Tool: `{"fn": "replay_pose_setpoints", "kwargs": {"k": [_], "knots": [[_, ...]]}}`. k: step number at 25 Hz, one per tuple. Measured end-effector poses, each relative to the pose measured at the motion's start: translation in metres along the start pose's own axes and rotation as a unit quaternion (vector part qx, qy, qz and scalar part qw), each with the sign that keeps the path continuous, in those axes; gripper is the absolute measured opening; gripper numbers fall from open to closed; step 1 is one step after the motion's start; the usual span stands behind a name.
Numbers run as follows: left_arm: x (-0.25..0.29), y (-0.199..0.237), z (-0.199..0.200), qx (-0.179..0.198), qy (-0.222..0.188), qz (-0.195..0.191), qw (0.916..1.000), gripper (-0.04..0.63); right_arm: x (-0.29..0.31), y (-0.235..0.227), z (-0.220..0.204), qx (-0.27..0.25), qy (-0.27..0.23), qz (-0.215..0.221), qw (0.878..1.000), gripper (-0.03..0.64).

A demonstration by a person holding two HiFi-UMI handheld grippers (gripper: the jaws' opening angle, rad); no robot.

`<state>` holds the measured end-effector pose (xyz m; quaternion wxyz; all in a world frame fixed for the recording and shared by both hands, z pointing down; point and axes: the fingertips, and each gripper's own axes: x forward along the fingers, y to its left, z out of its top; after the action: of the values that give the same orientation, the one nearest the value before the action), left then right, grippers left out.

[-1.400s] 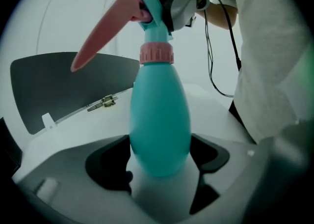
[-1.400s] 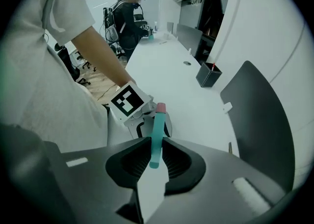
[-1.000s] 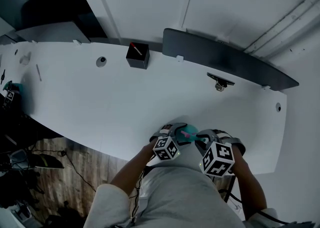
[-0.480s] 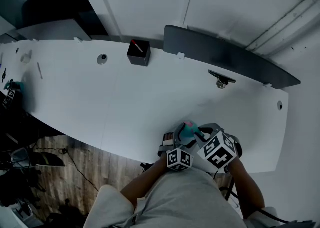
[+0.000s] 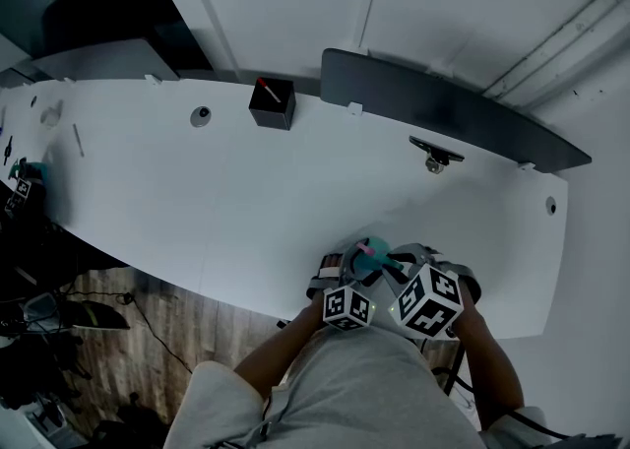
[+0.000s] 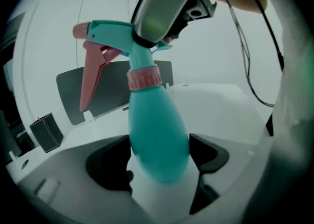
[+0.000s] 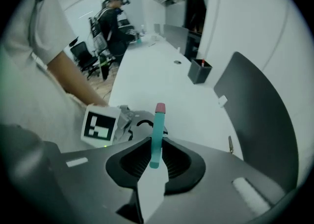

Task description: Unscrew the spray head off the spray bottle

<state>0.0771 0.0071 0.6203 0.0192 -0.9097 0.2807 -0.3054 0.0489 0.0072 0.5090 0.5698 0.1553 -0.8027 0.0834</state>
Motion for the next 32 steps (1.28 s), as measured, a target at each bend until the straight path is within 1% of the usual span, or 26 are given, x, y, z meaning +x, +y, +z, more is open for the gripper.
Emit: {"fn": "replay_pose_setpoints", "kwargs": {"k": [1, 2, 4, 5, 6, 7, 8, 9, 11, 13, 14, 16, 17, 18, 21, 25, 27, 28, 29, 30, 31, 32], "knots": [[-0.001, -0.005, 0.001, 0.013, -0.013, -0.031, 0.9994, 0.37, -0.001, 0.003, -0.002, -0.038, 0.009, 0.005, 0.999, 0.072], [-0.002, -0.01, 0.002, 0.028, -0.026, -0.068, 0.997, 0.37, -0.002, 0.008, -0.004, -0.076, 0.018, 0.012, 0.997, 0.071], [-0.005, -0.021, 0.0, 0.058, -0.043, -0.145, 0.9867, 0.365, -0.004, 0.019, -0.008, -0.142, 0.033, 0.027, 0.989, 0.071], [-0.007, -0.024, -0.001, 0.07, -0.045, -0.177, 0.9807, 0.362, -0.004, 0.022, -0.01, -0.16, 0.038, 0.033, 0.986, 0.071], [-0.008, -0.025, -0.003, 0.076, -0.045, -0.199, 0.976, 0.36, -0.004, 0.024, -0.01, -0.165, 0.04, 0.035, 0.985, 0.071], [-0.008, -0.024, -0.005, 0.076, -0.044, -0.211, 0.9735, 0.359, -0.004, 0.023, -0.01, -0.158, 0.04, 0.035, 0.986, 0.071], [-0.007, -0.022, -0.006, 0.071, -0.043, -0.213, 0.9736, 0.359, -0.003, 0.021, -0.01, -0.142, 0.039, 0.032, 0.989, 0.071], [-0.006, -0.019, -0.006, 0.059, -0.043, -0.206, 0.9758, 0.36, -0.002, 0.018, -0.009, -0.119, 0.037, 0.027, 0.992, 0.071], [-0.007, -0.011, -0.005, 0.021, -0.045, -0.177, 0.9829, 0.363, -0.001, 0.01, -0.006, -0.056, 0.028, 0.015, 0.998, 0.071], [-0.013, 0.0, -0.001, -0.019, -0.047, -0.123, 0.9911, 0.396, -0.001, 0.001, -0.004, 0.016, 0.016, 0.004, 1.0, 0.071], [-0.016, 0.006, 0.0, -0.028, -0.043, -0.084, 0.9951, 0.408, 0.0, -0.003, -0.003, 0.046, 0.01, 0.002, 0.999, 0.071], [-0.023, 0.013, 0.002, -0.021, -0.026, -0.001, 0.9994, 0.42, 0.0, -0.006, -0.001, 0.085, -0.001, 0.002, 0.996, 0.072], [-0.023, 0.013, 0.001, -0.014, -0.012, 0.03, 0.9994, 0.426, 0.001, -0.008, 0.0, 0.096, -0.005, 0.002, 0.995, 0.071], [-0.022, 0.01, -0.002, -0.012, 0.004, 0.048, 0.9988, 0.433, 0.001, -0.008, 0.001, 0.103, -0.008, 0.0, 0.995, 0.071], [-0.011, 0.005, -0.013, -0.022, 0.043, 0.062, 0.9969, 0.446, 0.003, -0.008, 0.006, 0.115, -0.012, -0.002, 0.993, 0.071], [-0.001, 0.009, -0.015, -0.001, 0.057, 0.091, 0.9942, 0.445, 0.005, -0.009, 0.009, 0.118, -0.009, -0.008, 0.993, 0.071], [-0.001, 0.013, -0.016, 0.005, 0.063, 0.104, 0.9926, 0.397, 0.005, -0.008, 0.009, 0.113, -0.007, -0.009, 0.993, 0.071], [-0.001, 0.014, -0.016, 0.004, 0.061, 0.105, 0.9926, 0.394, 0.005, -0.007, 0.008, 0.108, -0.006, -0.009, 0.994, 0.071], [0.0, 0.013, -0.016, 0.004, 0.057, 0.101, 0.9933, 0.391, 0.005, -0.007, 0.008, 0.099, -0.003, -0.009, 0.995, 0.071], [0.001, 0.011, -0.015, 0.006, 0.048, 0.088, 0.9949, 0.387, 0.004, -0.007, 0.007, 0.086, 0.001, -0.009, 0.996, 0.071], [0.001, 0.008, -0.013, 0.014, 0.035, 0.066, 0.9971, 0.383, 0.003, -0.006, 0.006, 0.069, 0.007, -0.008, 0.998, 0.071], [0.001, 0.003, -0.011, 0.025, 0.014, 0.032, 0.9991, 0.382, 0.002, -0.004, 0.004, 0.049, 0.014, -0.004, 0.999, 0.072]]}}
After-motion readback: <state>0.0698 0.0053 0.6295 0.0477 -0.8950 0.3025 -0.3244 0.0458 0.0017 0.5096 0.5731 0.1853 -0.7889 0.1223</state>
